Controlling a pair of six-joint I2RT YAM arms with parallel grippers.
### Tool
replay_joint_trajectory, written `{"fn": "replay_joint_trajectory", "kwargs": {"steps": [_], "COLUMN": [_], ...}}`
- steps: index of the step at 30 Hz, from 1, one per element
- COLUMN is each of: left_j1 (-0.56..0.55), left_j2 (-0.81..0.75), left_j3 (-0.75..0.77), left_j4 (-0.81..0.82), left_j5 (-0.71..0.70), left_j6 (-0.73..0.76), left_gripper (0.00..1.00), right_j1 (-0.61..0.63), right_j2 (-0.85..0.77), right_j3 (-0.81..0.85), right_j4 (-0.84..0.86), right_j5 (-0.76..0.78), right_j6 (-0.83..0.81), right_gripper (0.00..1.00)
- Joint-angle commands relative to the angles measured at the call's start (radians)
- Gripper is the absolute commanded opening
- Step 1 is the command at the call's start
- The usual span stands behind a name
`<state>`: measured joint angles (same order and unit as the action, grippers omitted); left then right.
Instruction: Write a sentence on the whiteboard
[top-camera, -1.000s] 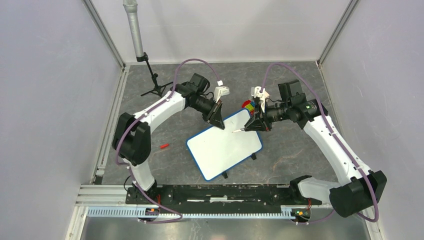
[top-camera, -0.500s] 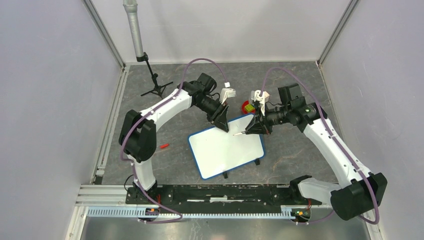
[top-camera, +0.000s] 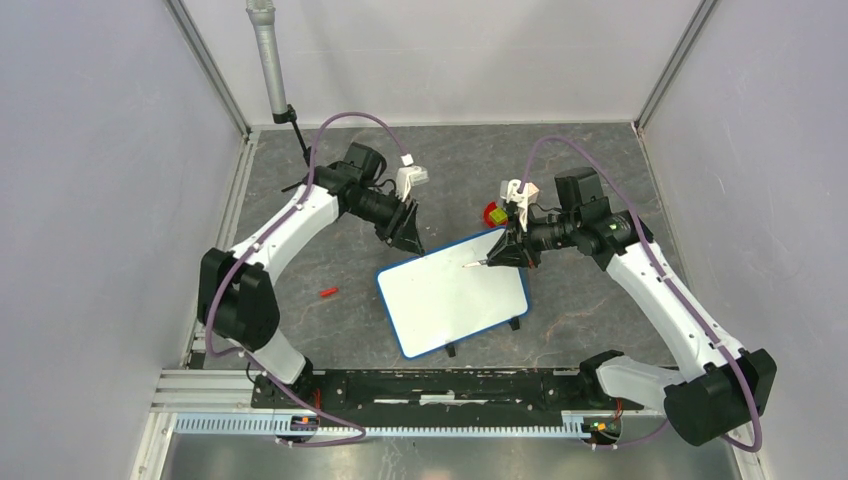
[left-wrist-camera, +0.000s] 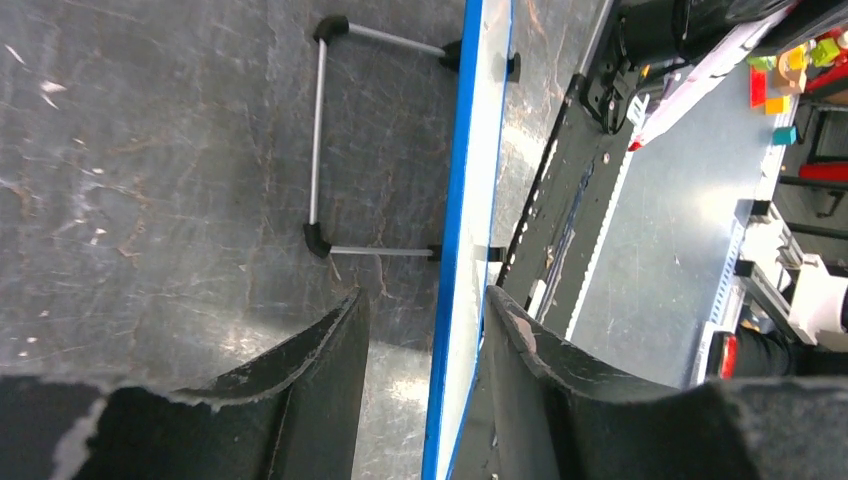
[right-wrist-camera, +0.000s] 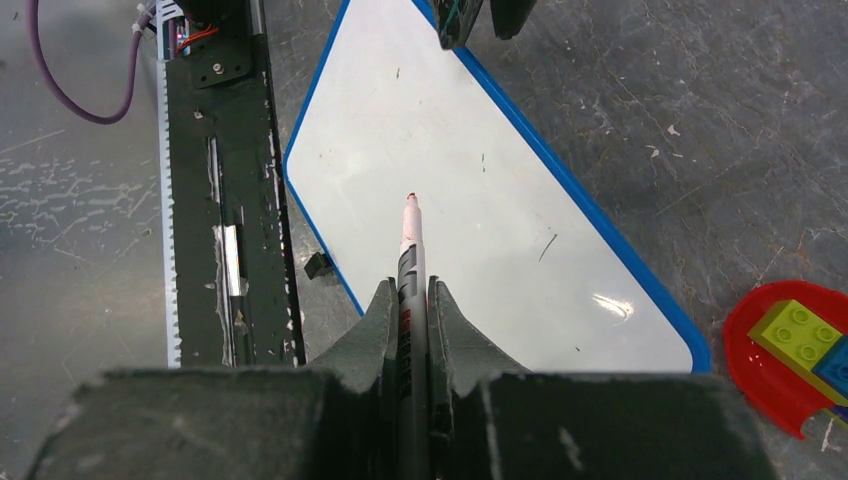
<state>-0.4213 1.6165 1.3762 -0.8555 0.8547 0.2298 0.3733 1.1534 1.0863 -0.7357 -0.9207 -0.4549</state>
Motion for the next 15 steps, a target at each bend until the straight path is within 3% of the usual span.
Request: {"fn": "replay_joint_trajectory", "kwargs": {"steps": [1, 5, 11, 15], "left_j1": [-0.019, -0.054, -0.087, -0.092], "left_j2": [0.029, 0.054, 0.068, 0.071], "left_j3": [-0.016, -0.002, 0.013, 0.023], "left_j4": [0.020, 0.020, 0.086, 0.155], "left_j5": [-0.008, -0.006, 0.032, 0.046], "left_j6": [-0.005, 0.001, -0.068, -0.127], "left_gripper": [0.53, 0.47, 0.07, 0.02], "right_j1": [0.004, 0.004, 0.004, 0.004], "right_j2": [-0.022, -0.031, -0.034, -0.030], "right_j3": [0.037, 0.039, 0.042, 0.043], "right_j4": [0.016, -0.002, -0.017, -0.028], "right_j5": [-0.024, -0.022, -0.021, -0.021], "right_j6": [0.005, -0.007, -0.022, -0.036], "right_gripper": [0.00, 0.00, 0.00, 0.00]}}
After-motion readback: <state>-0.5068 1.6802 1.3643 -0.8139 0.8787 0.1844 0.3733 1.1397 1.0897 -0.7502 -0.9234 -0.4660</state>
